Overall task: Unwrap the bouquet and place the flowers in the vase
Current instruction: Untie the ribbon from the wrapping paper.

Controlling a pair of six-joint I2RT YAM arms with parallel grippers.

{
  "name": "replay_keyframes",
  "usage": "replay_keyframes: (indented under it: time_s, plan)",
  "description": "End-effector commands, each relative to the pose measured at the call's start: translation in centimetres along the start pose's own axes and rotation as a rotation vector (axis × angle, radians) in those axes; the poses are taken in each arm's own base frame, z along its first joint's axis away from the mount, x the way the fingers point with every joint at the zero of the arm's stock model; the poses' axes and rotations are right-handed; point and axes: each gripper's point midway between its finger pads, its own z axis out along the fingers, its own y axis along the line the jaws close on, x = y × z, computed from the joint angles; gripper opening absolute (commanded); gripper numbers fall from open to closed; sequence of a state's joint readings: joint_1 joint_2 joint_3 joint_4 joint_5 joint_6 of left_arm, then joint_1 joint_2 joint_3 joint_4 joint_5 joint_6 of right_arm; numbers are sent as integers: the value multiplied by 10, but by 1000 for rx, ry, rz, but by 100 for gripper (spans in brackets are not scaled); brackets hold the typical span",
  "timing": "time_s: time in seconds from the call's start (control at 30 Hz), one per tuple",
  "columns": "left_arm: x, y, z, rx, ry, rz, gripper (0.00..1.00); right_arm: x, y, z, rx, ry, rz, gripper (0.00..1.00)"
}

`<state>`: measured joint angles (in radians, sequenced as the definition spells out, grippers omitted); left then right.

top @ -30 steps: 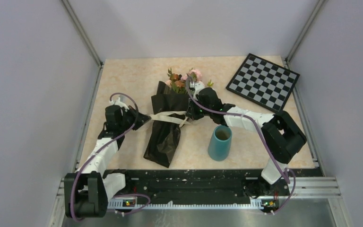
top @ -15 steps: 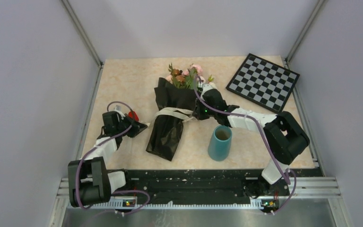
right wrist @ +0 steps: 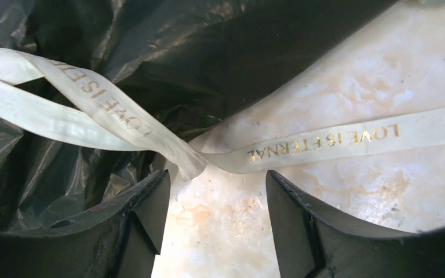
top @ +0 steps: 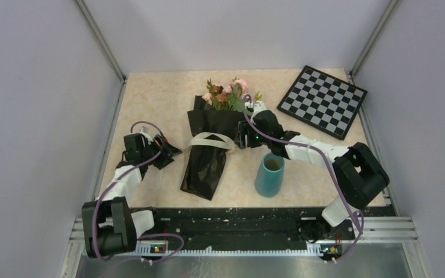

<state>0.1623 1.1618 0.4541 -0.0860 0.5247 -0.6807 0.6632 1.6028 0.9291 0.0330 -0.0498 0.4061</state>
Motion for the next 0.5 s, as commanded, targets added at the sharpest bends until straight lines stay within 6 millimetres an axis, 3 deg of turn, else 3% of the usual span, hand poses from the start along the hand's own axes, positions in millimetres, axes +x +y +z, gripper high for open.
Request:
replay_keyframes:
  time_s: [0.0, 0.2, 0.47]
  plan:
    - [-32, -22, -22, -10, -98, 150, 63, -43, 15, -17, -49, -115, -70, 65]
    - [-39, -39, -40, 27, -152, 248, 76, -62, 49, -8, -211, -84, -195, 68]
    - [-30, -50, -47, 93, -150, 296, 80, -76, 79, 10, -291, -47, -297, 66]
